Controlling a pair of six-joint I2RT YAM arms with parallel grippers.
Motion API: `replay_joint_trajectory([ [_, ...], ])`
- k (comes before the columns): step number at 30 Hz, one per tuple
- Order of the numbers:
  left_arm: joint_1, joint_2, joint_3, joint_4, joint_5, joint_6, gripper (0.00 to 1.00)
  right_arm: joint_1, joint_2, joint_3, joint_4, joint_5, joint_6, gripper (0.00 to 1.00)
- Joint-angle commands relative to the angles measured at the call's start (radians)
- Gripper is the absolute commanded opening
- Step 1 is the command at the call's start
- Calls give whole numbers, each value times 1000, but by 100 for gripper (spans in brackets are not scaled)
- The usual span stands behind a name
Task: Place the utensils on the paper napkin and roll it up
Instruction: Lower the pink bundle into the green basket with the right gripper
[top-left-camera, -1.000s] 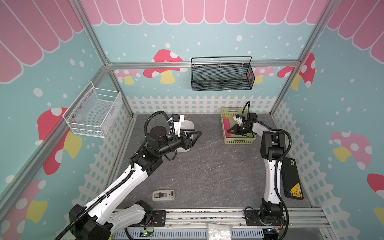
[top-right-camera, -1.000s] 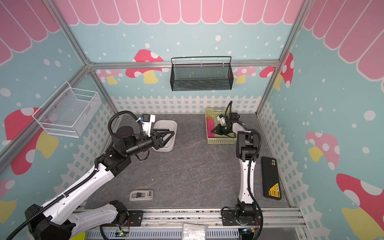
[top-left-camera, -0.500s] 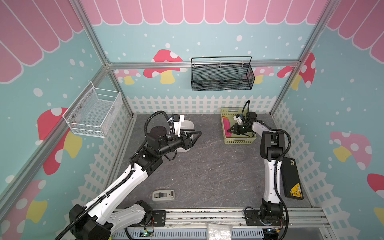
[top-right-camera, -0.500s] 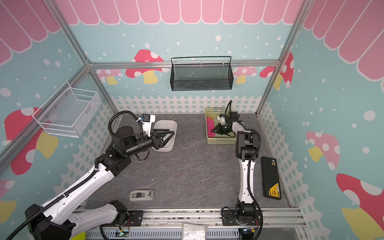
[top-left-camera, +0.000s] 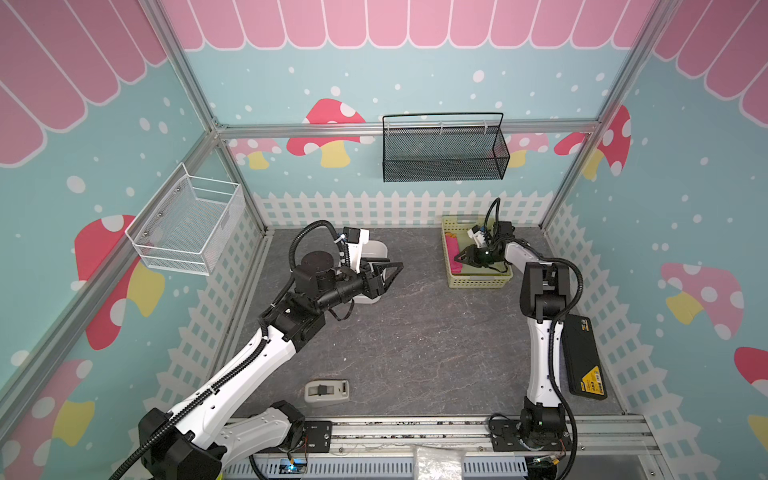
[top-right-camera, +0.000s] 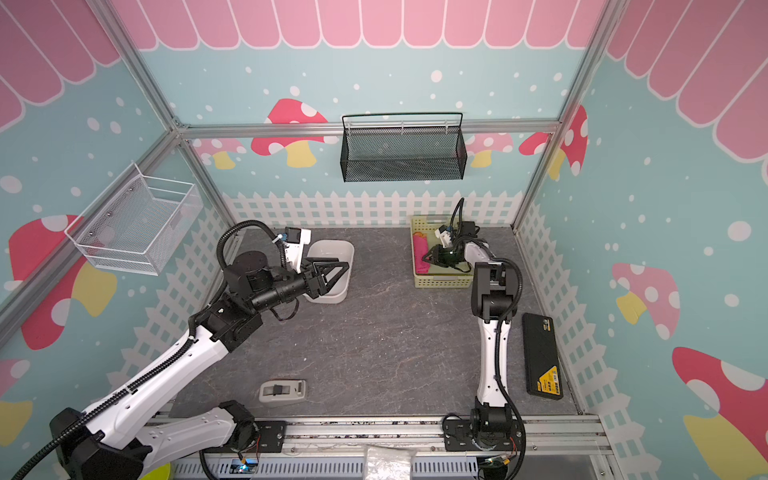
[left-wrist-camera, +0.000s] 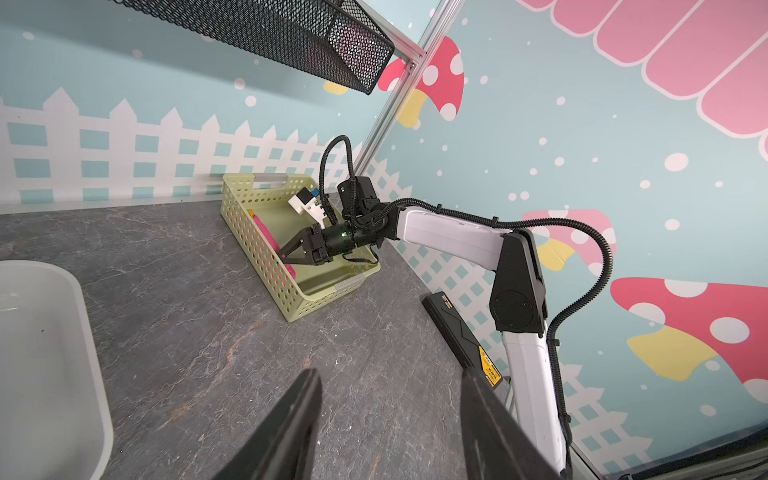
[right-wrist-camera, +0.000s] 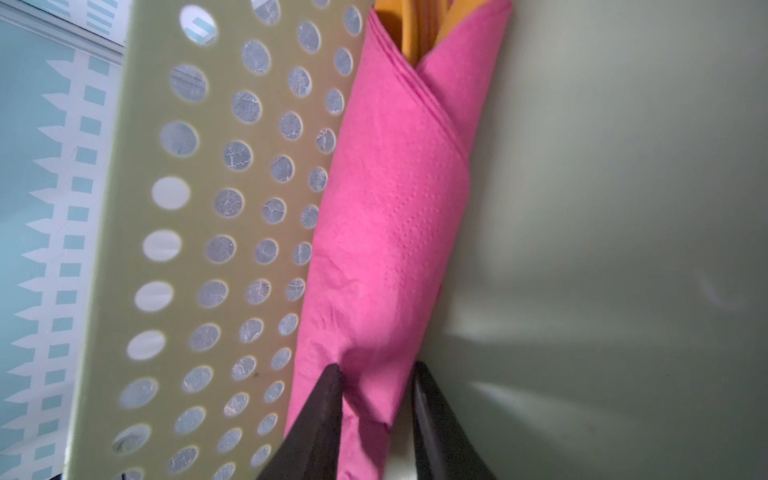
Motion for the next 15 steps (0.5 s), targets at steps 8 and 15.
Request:
replay_joint_trajectory([
  [8, 2, 2, 27, -38, -32, 1, 55, 1, -12, -20, -86, 128, -28, 39],
  [15, 4, 2, 56, -97, -68, 33, 55, 1, -59, -20, -86, 123, -28, 46],
])
